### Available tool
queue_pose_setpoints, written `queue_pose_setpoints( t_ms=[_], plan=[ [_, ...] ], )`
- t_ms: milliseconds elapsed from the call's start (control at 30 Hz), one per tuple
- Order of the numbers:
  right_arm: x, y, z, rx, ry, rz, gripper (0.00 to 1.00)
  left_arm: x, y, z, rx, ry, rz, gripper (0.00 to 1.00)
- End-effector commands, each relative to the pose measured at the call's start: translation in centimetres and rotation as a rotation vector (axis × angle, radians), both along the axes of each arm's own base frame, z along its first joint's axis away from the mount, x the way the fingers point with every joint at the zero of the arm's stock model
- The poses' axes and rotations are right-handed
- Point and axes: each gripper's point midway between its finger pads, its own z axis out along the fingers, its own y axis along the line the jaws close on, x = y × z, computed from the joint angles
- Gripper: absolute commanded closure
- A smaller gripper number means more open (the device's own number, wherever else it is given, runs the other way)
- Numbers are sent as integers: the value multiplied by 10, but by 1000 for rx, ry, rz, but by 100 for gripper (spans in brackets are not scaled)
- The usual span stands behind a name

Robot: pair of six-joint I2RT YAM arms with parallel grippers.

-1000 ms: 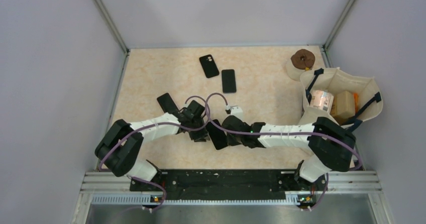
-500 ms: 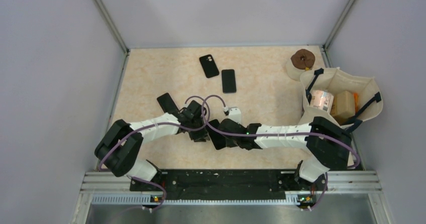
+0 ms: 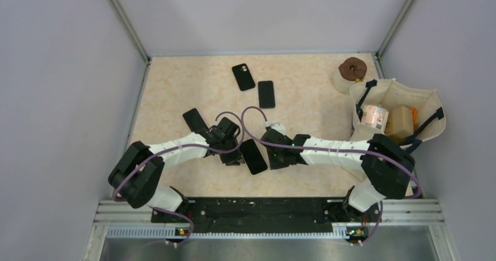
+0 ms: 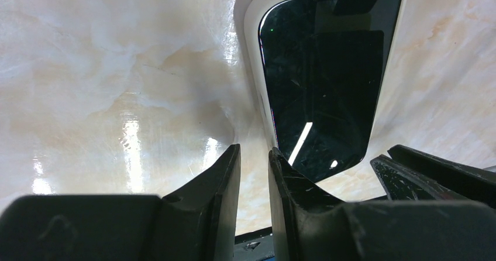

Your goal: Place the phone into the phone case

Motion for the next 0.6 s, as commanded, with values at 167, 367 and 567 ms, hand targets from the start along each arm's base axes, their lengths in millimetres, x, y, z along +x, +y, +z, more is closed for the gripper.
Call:
queue_pose_setpoints(
  t_ms=[167, 367, 567],
  plan=[
    [6, 25, 34, 205, -53, 12, 60, 5, -6, 11, -33, -43, -18, 70],
    [2, 25, 12, 170, -5, 19, 62, 5, -6, 13, -30, -43, -20, 70],
    [-2, 11, -10, 100, 15, 2, 64, 5, -5, 13, -24, -43, -21, 70]
  ],
)
